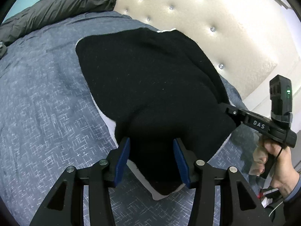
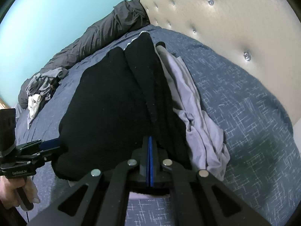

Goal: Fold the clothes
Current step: 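Lower the bundle onto the grey folded shirt and open both tools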

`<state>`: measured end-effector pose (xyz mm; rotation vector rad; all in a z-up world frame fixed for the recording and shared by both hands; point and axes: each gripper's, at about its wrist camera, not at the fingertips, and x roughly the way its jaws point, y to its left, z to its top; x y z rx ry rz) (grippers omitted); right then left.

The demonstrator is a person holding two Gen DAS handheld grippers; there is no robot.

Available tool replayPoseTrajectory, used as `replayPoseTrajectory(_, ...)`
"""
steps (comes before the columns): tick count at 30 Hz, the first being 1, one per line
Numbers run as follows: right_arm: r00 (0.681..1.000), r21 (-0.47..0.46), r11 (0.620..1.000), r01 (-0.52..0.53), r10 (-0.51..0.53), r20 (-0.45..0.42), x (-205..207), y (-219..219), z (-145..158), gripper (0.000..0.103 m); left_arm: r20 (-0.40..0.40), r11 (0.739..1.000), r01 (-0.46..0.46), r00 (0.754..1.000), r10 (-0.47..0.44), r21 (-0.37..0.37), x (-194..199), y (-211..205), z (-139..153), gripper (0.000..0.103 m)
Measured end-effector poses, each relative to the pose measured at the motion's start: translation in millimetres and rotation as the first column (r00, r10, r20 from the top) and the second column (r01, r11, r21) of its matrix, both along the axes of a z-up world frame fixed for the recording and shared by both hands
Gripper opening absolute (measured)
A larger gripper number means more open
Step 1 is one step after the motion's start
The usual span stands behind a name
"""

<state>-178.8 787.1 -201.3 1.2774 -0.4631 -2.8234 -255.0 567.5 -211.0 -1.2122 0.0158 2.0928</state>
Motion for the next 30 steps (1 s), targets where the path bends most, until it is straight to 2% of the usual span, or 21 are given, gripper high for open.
replayPoseTrajectory(3, 0.999, 0.01, 1.0, 0.003, -0.003, -0.052, 6, -1, 18, 0.0, -0.018, 1.0, -0.005, 1.0, 0.005, 0.018, 4, -4, 16, 0.052)
replayPoseTrajectory(5, 0.999, 0.02, 1.0, 0.009, -0.008, -0.043, 6, -1, 16, 0.0, -0.036, 1.0, 0.008, 0.999, -0.007, 0.023, 9, -3, 21, 0.052)
replayPoseTrajectory(11, 0.999, 0.043, 0.999, 0.025, -0.024, -0.02, 5, 0, 7, 0.0, -0.022, 1.0, 0.006, 1.0, -0.006, -0.008, 9, 2, 4, 0.052)
replayPoseTrajectory(20, 0.999, 0.034, 0.998, 0.052, -0.052, -0.003, 9, 0, -11, 0.0, -0.011, 1.0, -0.001, 1.0, 0.0, -0.012, 2, 1, -5, 0.053)
replayPoseTrajectory(25, 0.996, 0.039, 0.996, 0.084, -0.083, -0.015, 11, -1, 6, 0.0, 0.008, 0.999, -0.032, 0.999, 0.032, 0.016, 1, -12, 12, 0.053)
replayPoseTrajectory(30, 0.991, 0.046, 0.99, 0.13, -0.127, -0.052, 18, -1, 29, 0.0, -0.012, 0.999, -0.047, 0.999, 0.047, 0.002, 11, -26, 30, 0.053)
